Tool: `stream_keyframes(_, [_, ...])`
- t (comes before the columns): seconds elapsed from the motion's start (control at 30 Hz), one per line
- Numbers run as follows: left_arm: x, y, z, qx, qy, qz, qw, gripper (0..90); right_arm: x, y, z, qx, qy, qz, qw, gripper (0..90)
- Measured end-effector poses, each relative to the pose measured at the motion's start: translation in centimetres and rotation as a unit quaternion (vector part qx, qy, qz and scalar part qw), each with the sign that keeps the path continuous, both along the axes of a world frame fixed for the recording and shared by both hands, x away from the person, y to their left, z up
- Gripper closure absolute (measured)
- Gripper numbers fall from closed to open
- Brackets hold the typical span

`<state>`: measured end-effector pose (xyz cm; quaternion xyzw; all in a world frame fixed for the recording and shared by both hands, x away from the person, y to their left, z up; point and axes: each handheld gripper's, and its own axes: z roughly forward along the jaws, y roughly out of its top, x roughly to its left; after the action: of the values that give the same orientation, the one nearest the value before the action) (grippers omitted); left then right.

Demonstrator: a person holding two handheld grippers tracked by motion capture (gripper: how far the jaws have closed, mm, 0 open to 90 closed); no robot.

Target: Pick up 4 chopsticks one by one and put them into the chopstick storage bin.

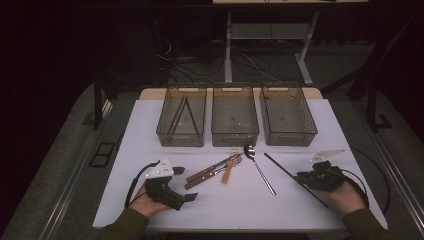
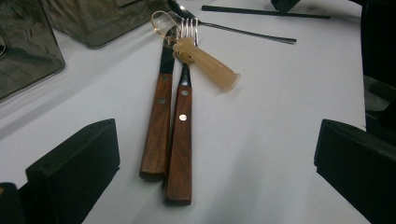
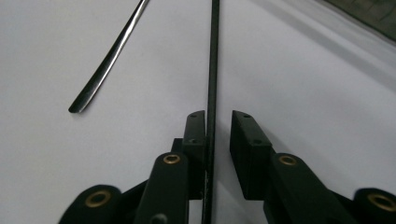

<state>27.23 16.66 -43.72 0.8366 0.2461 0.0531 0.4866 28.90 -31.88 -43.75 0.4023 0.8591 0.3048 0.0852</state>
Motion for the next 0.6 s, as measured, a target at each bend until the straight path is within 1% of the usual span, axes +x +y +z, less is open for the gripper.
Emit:
stream_keyframes(0.13, [0.0,0.0,0.0,0.0,0.0,0.0,1.0,0.0,-0.04,0.21,-0.17,-0.012,0.004,0.004,0.9999,80.3])
stream_keyframes(0.2, [0.0,0.0,0.0,0.0,0.0,0.0,1.0,0.0,-0.06,0.27,-0.21,-0.018,-0.001,0.007,0.9998,82.0])
stream_keyframes(0.3, [0.01,-0.02,-0.01,0.001,0.0,-0.001,1.0,0.0,-0.11,0.37,-0.27,-0.021,-0.004,0.01,0.9997,84.8])
stream_keyframes(0.37, [0.0,-0.03,-0.02,0.001,0.0,-0.001,1.0,0.0,-0.1,0.38,-0.28,-0.025,-0.007,0.012,0.9996,85.1])
stream_keyframes(0.5, [-0.01,-0.05,-0.02,0.001,0.0,0.0,1.0,0.0,-0.13,0.41,-0.27,-0.026,-0.008,0.014,0.9995,85.8])
stream_keyframes(0.6, [0.0,-0.03,-0.02,0.001,-0.001,-0.001,1.0,0.0,-0.07,0.34,-0.27,-0.02,-0.003,0.012,0.9997,86.1])
